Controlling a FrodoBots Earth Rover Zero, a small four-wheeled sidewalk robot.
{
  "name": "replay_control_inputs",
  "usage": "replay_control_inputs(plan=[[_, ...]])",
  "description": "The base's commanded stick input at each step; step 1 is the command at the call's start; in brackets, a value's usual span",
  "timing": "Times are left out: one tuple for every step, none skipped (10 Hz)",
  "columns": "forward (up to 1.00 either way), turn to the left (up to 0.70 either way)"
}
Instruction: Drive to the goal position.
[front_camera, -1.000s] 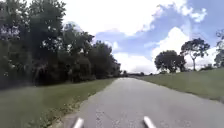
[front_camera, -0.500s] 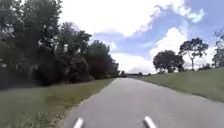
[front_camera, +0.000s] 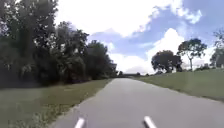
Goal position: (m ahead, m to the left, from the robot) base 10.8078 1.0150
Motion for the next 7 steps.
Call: replay_control_inputs(plan=[[0.7, 0.0], [0.7, 0.0], [0.7, 0.0], [0.7, 0.0], [0.7, 0.0], [0.7, 0.0], [0.7, 0.0]])
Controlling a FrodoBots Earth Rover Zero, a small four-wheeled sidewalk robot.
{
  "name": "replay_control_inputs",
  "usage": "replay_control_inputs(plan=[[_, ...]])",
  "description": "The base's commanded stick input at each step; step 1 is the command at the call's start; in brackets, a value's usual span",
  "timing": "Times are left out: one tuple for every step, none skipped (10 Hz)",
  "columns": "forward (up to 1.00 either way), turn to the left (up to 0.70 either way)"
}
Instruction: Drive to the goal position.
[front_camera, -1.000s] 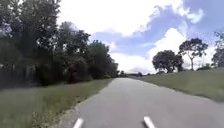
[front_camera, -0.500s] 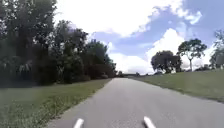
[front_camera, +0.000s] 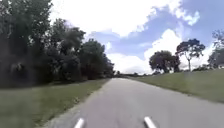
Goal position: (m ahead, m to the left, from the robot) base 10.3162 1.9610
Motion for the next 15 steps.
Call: replay_control_inputs(plan=[[0.7, 0.0], [0.7, 0.0], [0.7, 0.0], [0.7, 0.0], [0.7, 0.0], [0.7, 0.0], [0.7, 0.0], [0.7, 0.0], [0.7, 0.0], [0.7, 0.0], [0.7, 0.0], [0.7, 0.0], [0.7, 0.0], [0.7, 0.0], [0.7, 0.0]])
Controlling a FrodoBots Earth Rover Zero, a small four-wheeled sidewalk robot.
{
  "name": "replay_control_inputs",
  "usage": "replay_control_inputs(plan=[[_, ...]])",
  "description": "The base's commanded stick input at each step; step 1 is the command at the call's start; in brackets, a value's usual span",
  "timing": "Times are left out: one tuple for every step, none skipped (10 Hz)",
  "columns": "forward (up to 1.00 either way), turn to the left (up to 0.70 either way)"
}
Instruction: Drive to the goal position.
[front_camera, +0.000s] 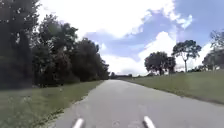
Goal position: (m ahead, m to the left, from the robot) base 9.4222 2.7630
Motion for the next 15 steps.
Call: replay_control_inputs(plan=[[0.7, 0.0], [0.7, 0.0], [0.7, 0.0], [0.7, 0.0], [0.7, 0.0], [0.7, 0.0], [0.7, 0.0], [0.7, 0.0], [0.7, 0.0], [0.7, 0.0], [0.7, 0.0], [0.7, 0.0], [0.7, 0.0], [0.7, 0.0], [0.7, 0.0]])
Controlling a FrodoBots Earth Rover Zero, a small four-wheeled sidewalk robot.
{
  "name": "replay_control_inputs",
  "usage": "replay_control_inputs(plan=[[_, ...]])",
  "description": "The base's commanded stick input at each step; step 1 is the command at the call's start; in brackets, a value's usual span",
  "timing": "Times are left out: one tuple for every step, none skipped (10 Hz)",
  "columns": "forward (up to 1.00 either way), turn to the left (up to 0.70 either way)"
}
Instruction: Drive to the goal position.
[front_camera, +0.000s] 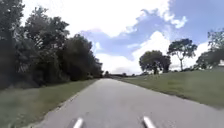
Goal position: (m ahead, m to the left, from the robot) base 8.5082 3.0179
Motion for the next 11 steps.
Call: replay_control_inputs(plan=[[0.7, 0.0], [0.7, 0.0], [0.7, 0.06], [0.7, 0.18], [0.7, 0.3], [0.7, 0.35], [0.7, 0.35], [0.7, 0.35], [0.7, 0.35], [0.7, 0.35], [0.7, 0.27]])
